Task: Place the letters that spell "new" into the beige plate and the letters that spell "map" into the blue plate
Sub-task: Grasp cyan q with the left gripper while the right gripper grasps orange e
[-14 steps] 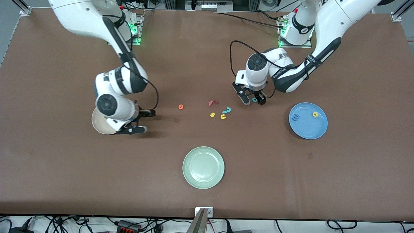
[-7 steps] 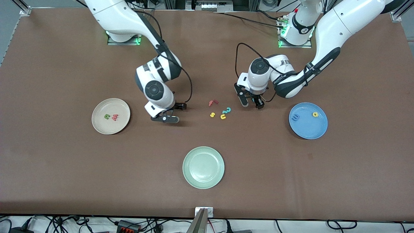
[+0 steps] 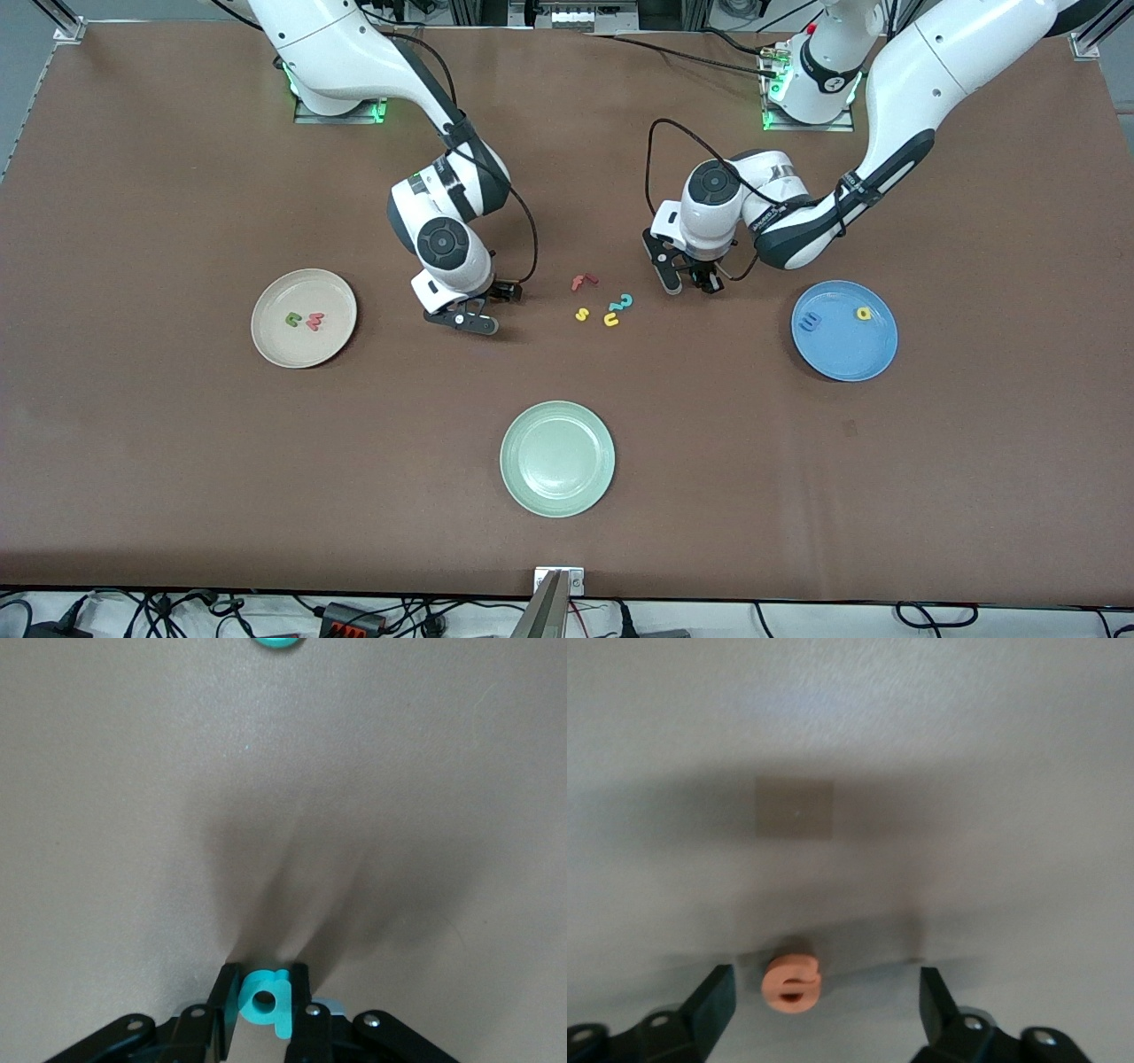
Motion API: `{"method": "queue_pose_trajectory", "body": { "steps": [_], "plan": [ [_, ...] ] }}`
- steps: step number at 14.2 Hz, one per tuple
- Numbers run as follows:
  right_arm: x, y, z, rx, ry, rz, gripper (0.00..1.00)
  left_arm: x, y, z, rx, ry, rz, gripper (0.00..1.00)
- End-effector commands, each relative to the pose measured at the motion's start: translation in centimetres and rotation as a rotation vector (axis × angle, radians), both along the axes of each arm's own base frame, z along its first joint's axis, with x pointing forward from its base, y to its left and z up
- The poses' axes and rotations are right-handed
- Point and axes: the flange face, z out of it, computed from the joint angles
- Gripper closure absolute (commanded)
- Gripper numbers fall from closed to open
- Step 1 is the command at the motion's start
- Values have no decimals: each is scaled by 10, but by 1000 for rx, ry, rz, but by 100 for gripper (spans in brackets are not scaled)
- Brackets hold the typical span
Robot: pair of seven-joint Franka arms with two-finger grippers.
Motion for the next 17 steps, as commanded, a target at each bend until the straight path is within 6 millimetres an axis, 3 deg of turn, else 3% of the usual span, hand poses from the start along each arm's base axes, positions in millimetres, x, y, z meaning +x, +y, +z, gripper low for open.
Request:
{"method": "queue_pose_trajectory", "body": {
  "steps": [1,4,5,8,11,12,14,15,17],
  "plan": [
    [-7,8,4,5,-3,-23,13,5,8,2,14,-17,-12,89],
    [-7,9,4,5,-5,-19,25,17,11,29,98,-42,11,89],
    [-5,8,5,6,-6,-19,30,27,22,39,123,-40,47,89],
    [-3,7,1,9,-13,-14,42,63,68,76,167,-43,164,89],
    [-1,7,-3,15,-25,-16,51,98,115,93,197,-48,270,88],
    [-1,7,-3,15,-25,-16,60,110,129,96,189,-51,306,88],
    [1,7,-2,17,-27,-19,80,125,165,80,205,-36,369,88],
    [3,4,-2,18,-27,-20,86,130,180,71,220,-39,387,88],
    [9,-4,0,14,-32,-27,86,134,202,60,226,-29,416,89]
  ]
}}
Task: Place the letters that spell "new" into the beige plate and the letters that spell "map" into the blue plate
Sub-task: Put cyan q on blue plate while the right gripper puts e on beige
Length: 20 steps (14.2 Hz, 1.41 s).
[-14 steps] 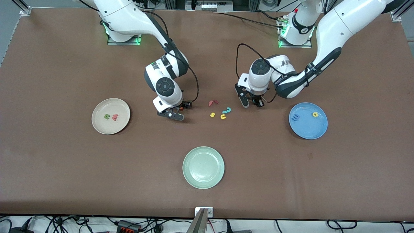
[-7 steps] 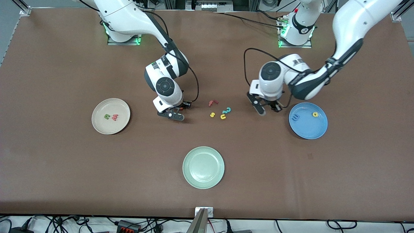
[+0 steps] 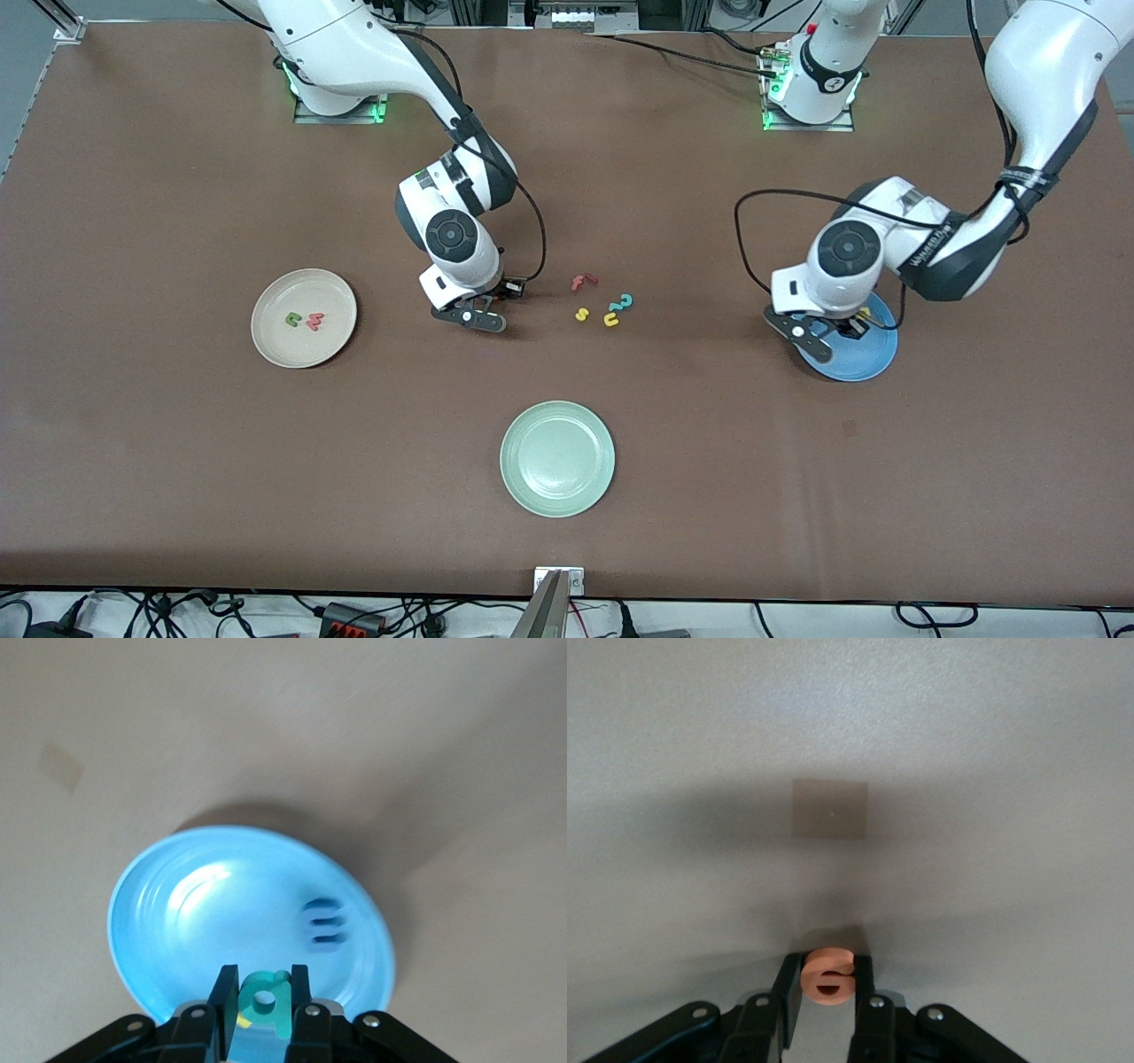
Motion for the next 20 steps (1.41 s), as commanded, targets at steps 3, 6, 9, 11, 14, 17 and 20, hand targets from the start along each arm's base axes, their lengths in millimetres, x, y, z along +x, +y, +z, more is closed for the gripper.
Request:
{"method": "queue_pose_trajectory", "body": {
  "steps": [3,6,9,11,14,17,20],
  "plan": [
    [33,-44,16,4,-27,-47,86,9,27,-15,11,8,38,59],
    [64,-112,31,-46,-12,0,86,14,26,-6,8,-1,47,0],
    [83,-200,52,-81,91,116,86,25,11,26,-20,-19,75,0],
    [85,-252,55,-52,169,177,86,39,11,66,-49,27,171,0],
    [69,-281,42,-32,219,190,86,59,17,140,-82,68,279,0],
    [67,-283,30,-37,206,184,84,71,20,203,-49,79,330,0],
    [67,-286,23,-40,193,182,60,79,34,242,-112,59,381,0]
  ]
}}
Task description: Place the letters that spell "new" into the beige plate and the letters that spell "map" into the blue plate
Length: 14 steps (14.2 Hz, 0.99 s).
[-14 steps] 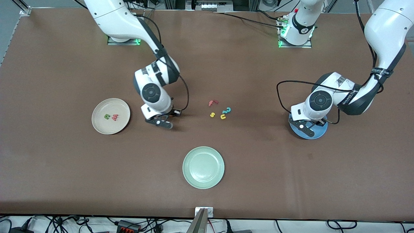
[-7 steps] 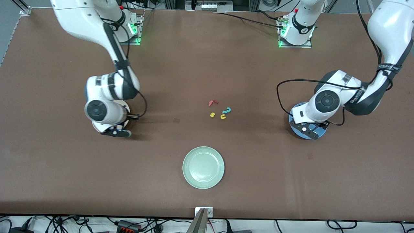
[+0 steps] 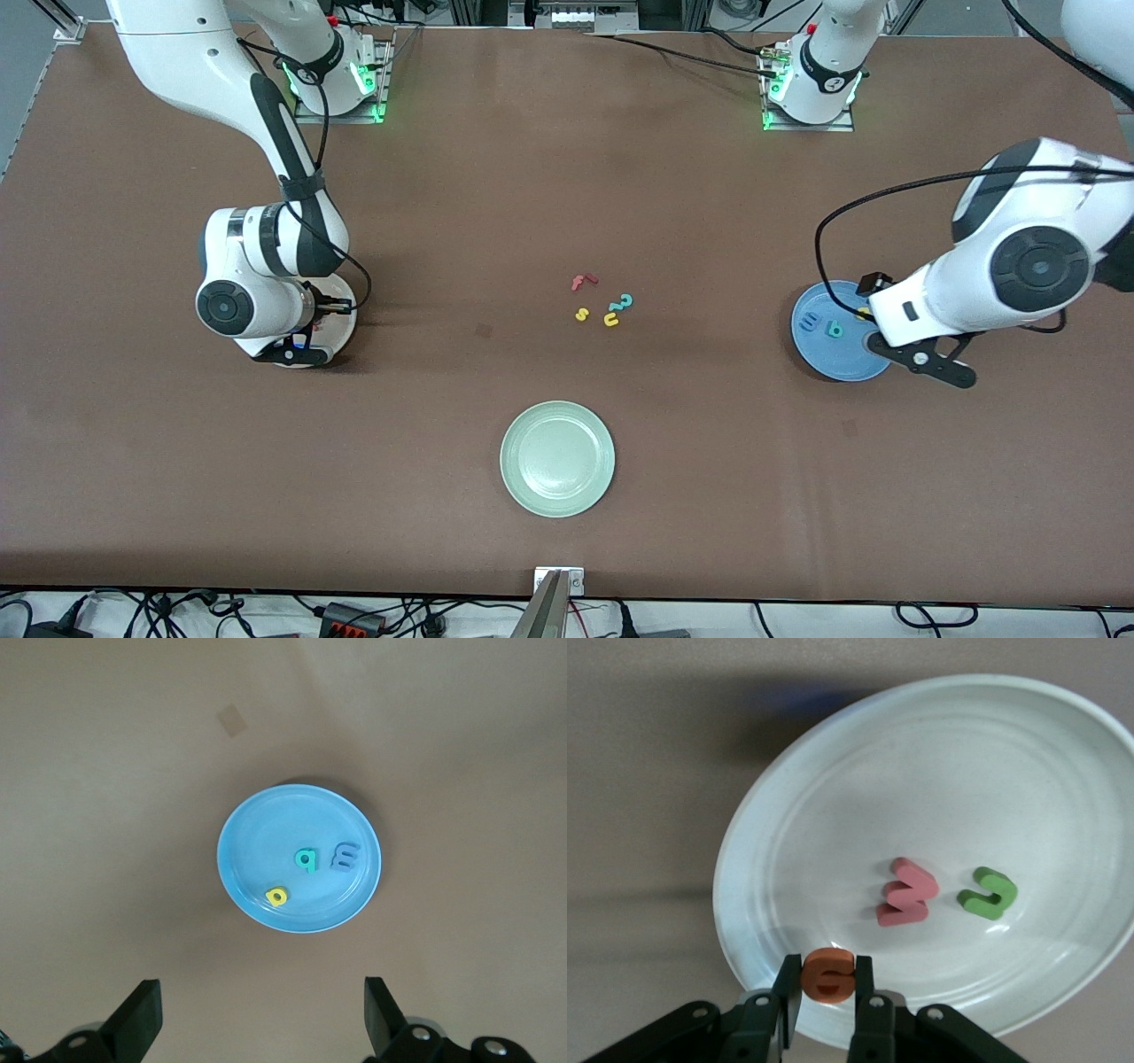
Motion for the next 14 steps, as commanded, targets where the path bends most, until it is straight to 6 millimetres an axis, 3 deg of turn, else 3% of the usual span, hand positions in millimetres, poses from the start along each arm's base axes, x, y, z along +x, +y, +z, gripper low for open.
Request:
{"method": "queue_pose_trajectory", "body": {
  "steps": [1,2,3,5,9,11,14],
  "plan": [
    [0,-1,3,13,-22,2,6,3,7,36,-78,-2,53,0],
    [5,-1,13,16,-33,-3,0,0,13,49,-74,-16,89,0],
    [10,2,28,22,-54,-5,0,-2,10,55,-57,-25,121,0],
    [20,2,73,43,-77,-16,0,-7,12,83,-68,-81,207,0],
    [56,-27,193,46,-135,-65,0,-30,26,118,-129,-143,355,0],
    [73,-43,241,43,-209,-75,0,-50,40,131,-172,-220,411,0],
    [80,-59,289,54,-272,-93,0,-79,53,139,-194,-330,426,0]
  ]
}}
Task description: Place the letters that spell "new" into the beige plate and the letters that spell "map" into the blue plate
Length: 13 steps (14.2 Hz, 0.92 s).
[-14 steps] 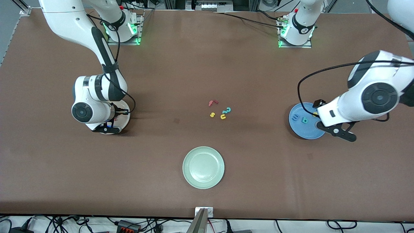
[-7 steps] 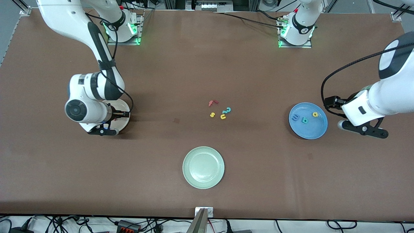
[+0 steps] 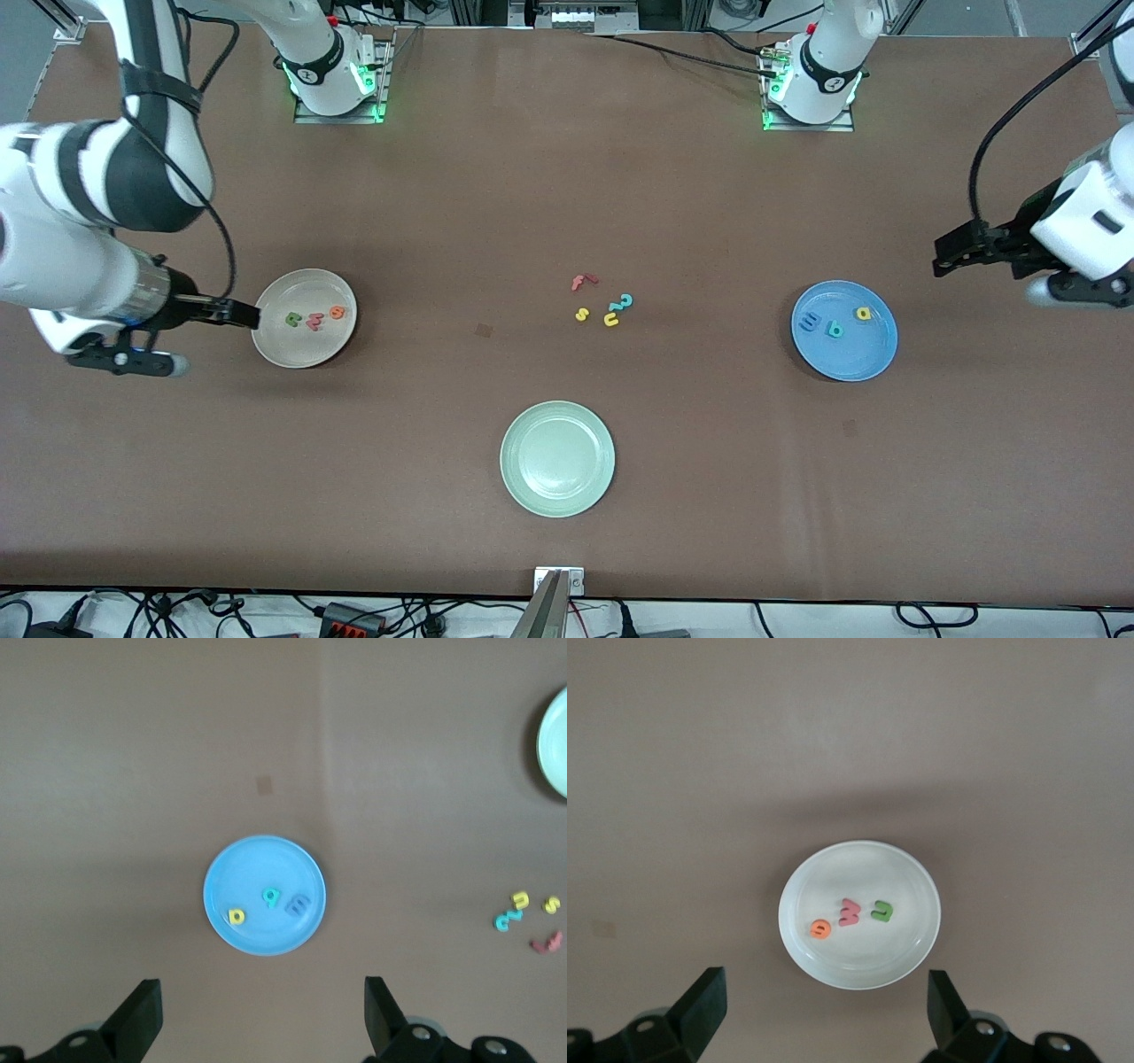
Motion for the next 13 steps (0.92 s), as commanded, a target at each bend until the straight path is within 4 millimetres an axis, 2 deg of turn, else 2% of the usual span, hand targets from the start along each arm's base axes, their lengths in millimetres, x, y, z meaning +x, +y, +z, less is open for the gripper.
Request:
{"method": "queue_pose_trajectory", "body": {
  "steps": [1,2,3,5,7,10,13],
  "plan": [
    [8,-15,35,16,-48,-9,0,-38,4,-2,-11,-44,6,0],
    [9,-22,54,32,-83,-16,0,-43,-3,-2,-9,-45,-11,0],
    [2,-30,79,60,-120,-19,0,-45,-4,0,-7,-49,-25,0],
    [-10,-50,112,98,-169,-38,0,-44,1,-1,4,-47,-91,0],
    [-22,-80,128,116,-185,-74,0,-43,2,-2,4,-37,-98,0],
    [-34,-96,142,30,-183,24,0,-45,-3,1,6,-25,-110,0],
    [-42,-99,138,8,-121,46,0,-50,-4,8,4,12,-111,0]
  ]
}}
